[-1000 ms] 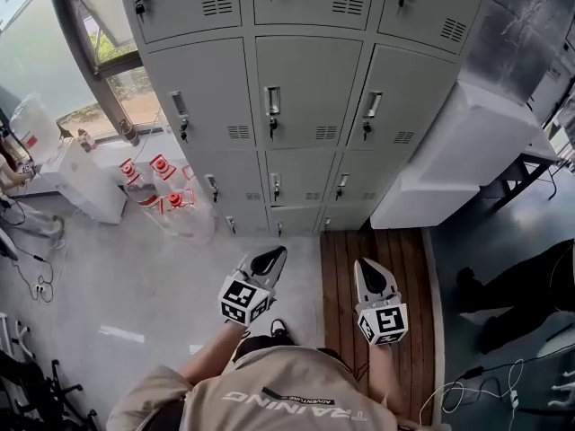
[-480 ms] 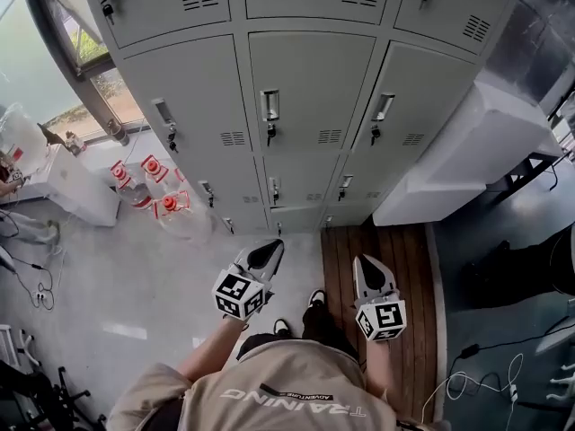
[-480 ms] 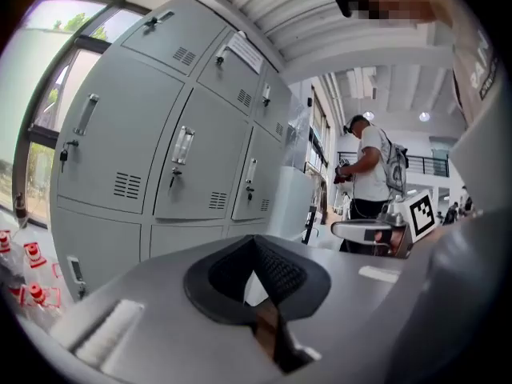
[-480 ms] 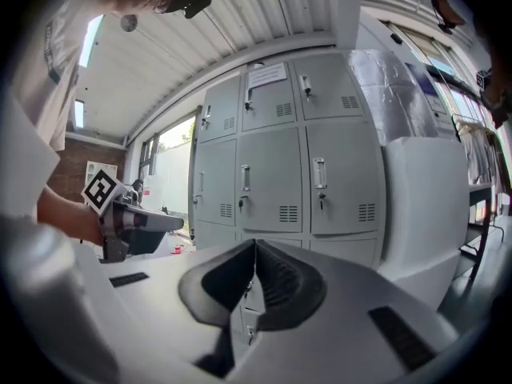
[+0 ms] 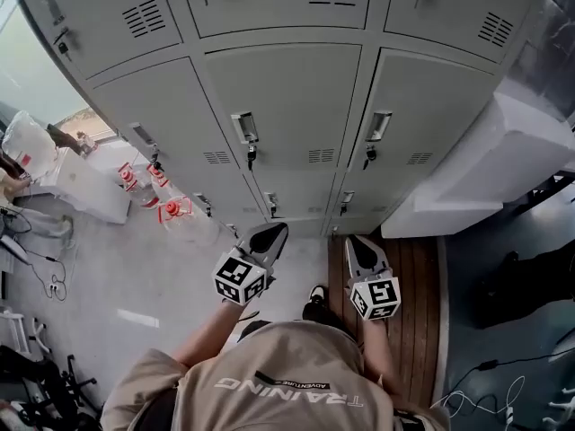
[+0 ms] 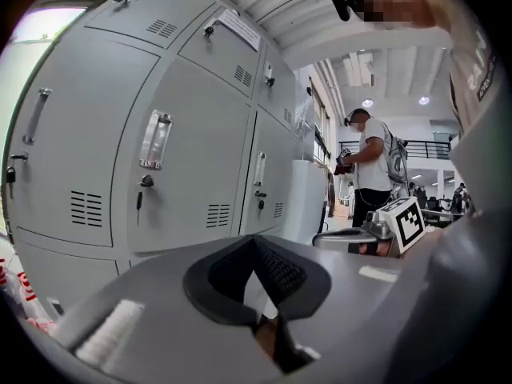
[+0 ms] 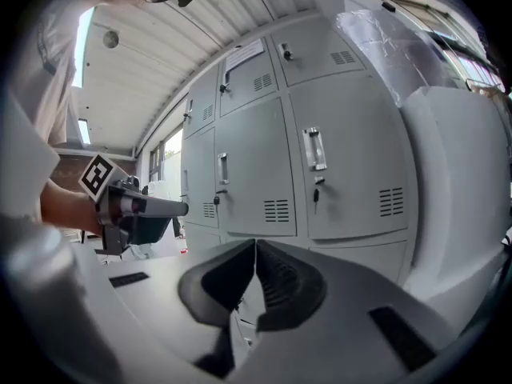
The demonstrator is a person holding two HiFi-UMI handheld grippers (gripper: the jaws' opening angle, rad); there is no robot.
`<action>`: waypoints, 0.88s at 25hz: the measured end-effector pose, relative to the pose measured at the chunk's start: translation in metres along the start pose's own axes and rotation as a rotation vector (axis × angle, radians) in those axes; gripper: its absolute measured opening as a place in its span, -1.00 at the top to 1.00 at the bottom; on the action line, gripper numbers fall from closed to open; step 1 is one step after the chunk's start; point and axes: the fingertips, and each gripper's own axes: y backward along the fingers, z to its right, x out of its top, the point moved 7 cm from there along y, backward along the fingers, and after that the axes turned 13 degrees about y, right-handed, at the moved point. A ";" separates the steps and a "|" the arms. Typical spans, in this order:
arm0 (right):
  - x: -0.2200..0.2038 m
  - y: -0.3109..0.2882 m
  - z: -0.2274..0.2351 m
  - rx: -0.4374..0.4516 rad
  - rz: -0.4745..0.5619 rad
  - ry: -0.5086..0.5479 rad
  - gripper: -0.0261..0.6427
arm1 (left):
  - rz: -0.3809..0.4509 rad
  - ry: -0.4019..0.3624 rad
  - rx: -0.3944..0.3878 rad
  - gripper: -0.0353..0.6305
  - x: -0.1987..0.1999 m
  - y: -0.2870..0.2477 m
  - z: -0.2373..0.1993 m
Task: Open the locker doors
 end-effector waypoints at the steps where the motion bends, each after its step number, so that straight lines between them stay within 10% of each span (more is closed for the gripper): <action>1: -0.003 -0.006 0.009 0.006 -0.001 0.000 0.89 | 0.000 0.000 0.006 0.87 0.005 -0.010 -0.001; 16: -0.183 -0.134 0.090 0.032 -0.296 -0.028 0.89 | -0.044 -0.005 0.061 0.88 0.004 -0.071 -0.009; 22: -0.245 -0.202 0.105 0.045 -0.380 -0.057 0.58 | -0.091 0.032 0.099 0.88 -0.001 -0.080 -0.020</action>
